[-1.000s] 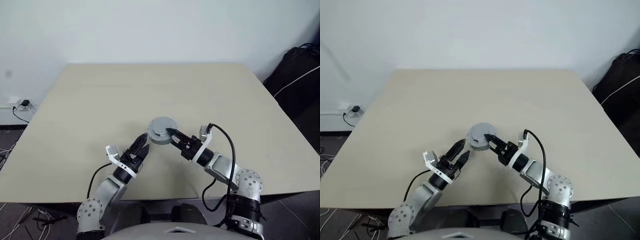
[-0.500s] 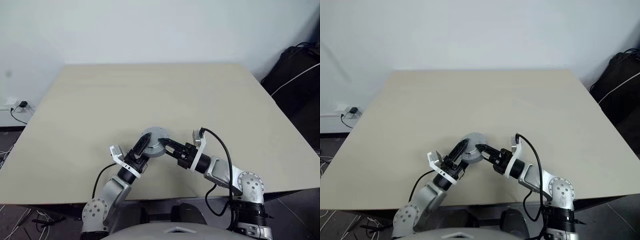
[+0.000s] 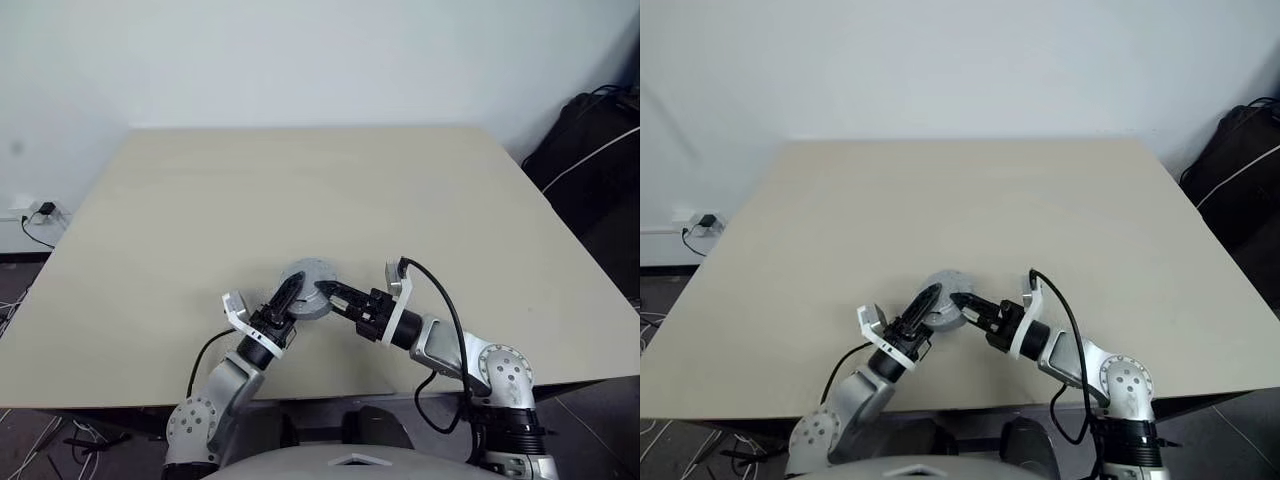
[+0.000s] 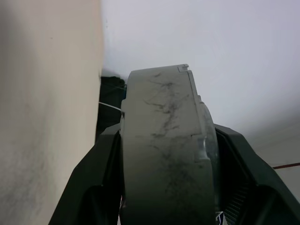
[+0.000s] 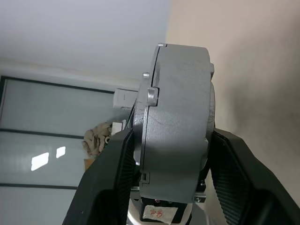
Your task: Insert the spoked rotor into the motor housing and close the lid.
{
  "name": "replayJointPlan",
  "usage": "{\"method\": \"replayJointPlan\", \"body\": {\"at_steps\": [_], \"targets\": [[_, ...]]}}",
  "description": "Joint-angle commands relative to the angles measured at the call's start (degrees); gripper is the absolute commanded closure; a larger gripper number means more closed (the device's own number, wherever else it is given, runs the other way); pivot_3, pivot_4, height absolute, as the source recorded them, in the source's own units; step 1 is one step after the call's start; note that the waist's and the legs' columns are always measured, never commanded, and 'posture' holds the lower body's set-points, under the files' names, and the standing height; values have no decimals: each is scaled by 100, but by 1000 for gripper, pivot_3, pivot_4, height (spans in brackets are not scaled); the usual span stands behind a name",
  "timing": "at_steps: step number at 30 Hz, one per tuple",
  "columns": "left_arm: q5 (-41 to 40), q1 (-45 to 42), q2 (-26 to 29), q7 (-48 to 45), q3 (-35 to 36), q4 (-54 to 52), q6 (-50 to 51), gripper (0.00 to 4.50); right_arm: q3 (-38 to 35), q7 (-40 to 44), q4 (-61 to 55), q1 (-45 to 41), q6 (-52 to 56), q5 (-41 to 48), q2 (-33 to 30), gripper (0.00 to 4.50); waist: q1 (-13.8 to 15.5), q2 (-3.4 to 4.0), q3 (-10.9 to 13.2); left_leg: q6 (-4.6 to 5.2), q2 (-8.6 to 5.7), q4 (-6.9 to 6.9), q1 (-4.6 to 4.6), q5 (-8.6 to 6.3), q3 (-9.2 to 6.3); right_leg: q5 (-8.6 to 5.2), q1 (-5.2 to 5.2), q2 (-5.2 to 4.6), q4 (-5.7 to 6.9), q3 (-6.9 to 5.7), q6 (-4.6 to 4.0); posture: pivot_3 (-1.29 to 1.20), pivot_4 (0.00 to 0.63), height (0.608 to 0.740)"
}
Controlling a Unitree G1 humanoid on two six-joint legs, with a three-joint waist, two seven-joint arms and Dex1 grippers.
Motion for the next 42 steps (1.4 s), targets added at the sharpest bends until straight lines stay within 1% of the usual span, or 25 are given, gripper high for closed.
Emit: {"method": "replayJointPlan", "body": {"at_steps": [1, 5, 7, 8, 9, 11, 12, 13, 14, 19, 21, 25, 29, 33, 36, 39, 42], "targets": [[-5, -80, -491, -45, -87, -127, -12, 2255, 39, 215, -392, -89, -213, -347, -131, 2420, 5, 0, 0, 0, 0, 1, 0, 0, 0, 0, 0, 0, 0, 0, 0, 0, 0, 740], [22, -80, -459, -46, -86, -139, -55, 2256, 118, 423, -525, -99, -331, -799, -298, 2420, 13, -1, 0, 2, 0, 7, 0, -1, 0, 1, 0, 0, 0, 0, 3, 0, 0, 740], [68, -77, -449, -48, -83, -160, -102, 2256, 212, 544, -639, -80, -395, -1205, -493, 1688, 22, 4, -4, 3, 0, 10, 0, -1, 0, 2, 0, 0, 1, 0, 3, 0, 0, 740], [100, -75, -445, -42, -72, -173, -133, 2301, 278, 630, -706, -55, -423, -1448, -598, 1393, 33, 4, -4, 5, -1, 12, 2, -3, 1, 1, -2, -1, 0, 0, 3, 0, 0, 740], [138, -81, -449, -36, -48, -182, -168, 2371, 347, 686, -787, -16, -502, -1768, -703, 1086, 43, 2, -3, 7, -1, 15, 2, -4, 0, 1, -3, -2, 0, -1, 4, 0, 0, 740], [212, -103, -457, -16, -1, -183, -226, 2374, 452, 804, -906, 54, -696, -2320, -837, 402, 56, -2, -5, 8, -1, 21, -1, -4, 0, 3, -3, -1, 1, -1, 6, 0, 0, 740], [281, -142, -458, 8, 39, -168, -291, 2374, 586, 913, -994, 113, -925, -2824, -972, 66, 66, -4, -7, 8, 0, 22, 0, -4, 0, 3, -3, -1, 1, -1, 6, 0, 0, 740], [342, -188, -448, 40, 86, -151, -358, 2375, 717, 1054, -1080, 181, -1214, -3320, -1085, 0, 76, 0, -8, 7, 1, 23, 0, -4, -1, 3, -3, -1, 1, -1, 6, 0, 0, 740], [395, -231, -438, 71, 126, -134, -417, 2376, 871, 1209, -1161, 256, -1564, -3850, -1194, 0, 81, 1, -9, 7, 1, 23, 0, -4, 1, 2, -5, -1, 1, -1, 7, 0, 0, 740], [614, -511, -392, 246, 383, 12, -650, 2379, 1625, 1793, -1212, 628, -3171, -5954, -1505, 0, 101, -9, -8, 6, 1, 26, 1, -3, 1, 2, -4, 2, 2, -2, 9, 0, 0, 740], [717, -674, -377, 350, 520, 126, -768, 2379, 1781, 1883, -1108, 755, -3734, -6575, -1501, 0, 99, -28, -10, 5, 2, 28, 2, -3, 1, 2, -3, 3, 3, -2, 10, 0, 0, 740], [1029, -1188, -365, 525, 887, 516, -1109, 2380, 1805, 1851, -788, 921, -4481, -7374, -1283, 0, 95, -36, -11, -10, 4, 29, 4, 6, 2, 3, 7, 3, 8, 0, 10, 0, 0, 740], [1351, -1921, -307, 611, 1248, 1192, -1353, 2380, 1809, 1879, -530, 1013, -4919, -7882, -1077, 0, 103, -52, -14, -18, 3, 30, 5, 11, 2, 7, 24, 10, 10, -3, 11, 0, 0, 740], [1664, -2696, -227, 552, 1524, 2001, -1495, 2380, 1767, 1900, -394, 1072, -5186, -8196, -888, 0, 104, -70, -14, -22, 2, 30, 4, 13, -1, 7, 29, 20, 9, -8, 12, 0, 0, 740], [1939, -3229, -230, 512, 1738, 2604, -1638, 2380, 1711, 1975, -357, 1122, -5230, -8307, -815, 0, 96, -73, -13, -26, -5, 30, 8, 16, -1, 11, 39, 27, 7, -11, 19, 0, 0, 740], [2253, -3722, -234, 499, 1940, 3229, -1776, 2380, 1660, 2057, -330, 1168, -5235, -8342, -771, 0, 80, -79, -11, -26, -10, 29, 32, 15, -1, 13, 69, 25, -2, -14, 23, 0, 0, 740], [2558, -4149, -214, 487, 2122, 3832, -1891, 2380, 1590, 2133, -229, 1165, -5268, -8355, -725, 0, 57, -83, -8, -26, -7, 29, 43, 15, 1, 13, 73, 20, 0, -9, 24, 0, 0, 740]]}}
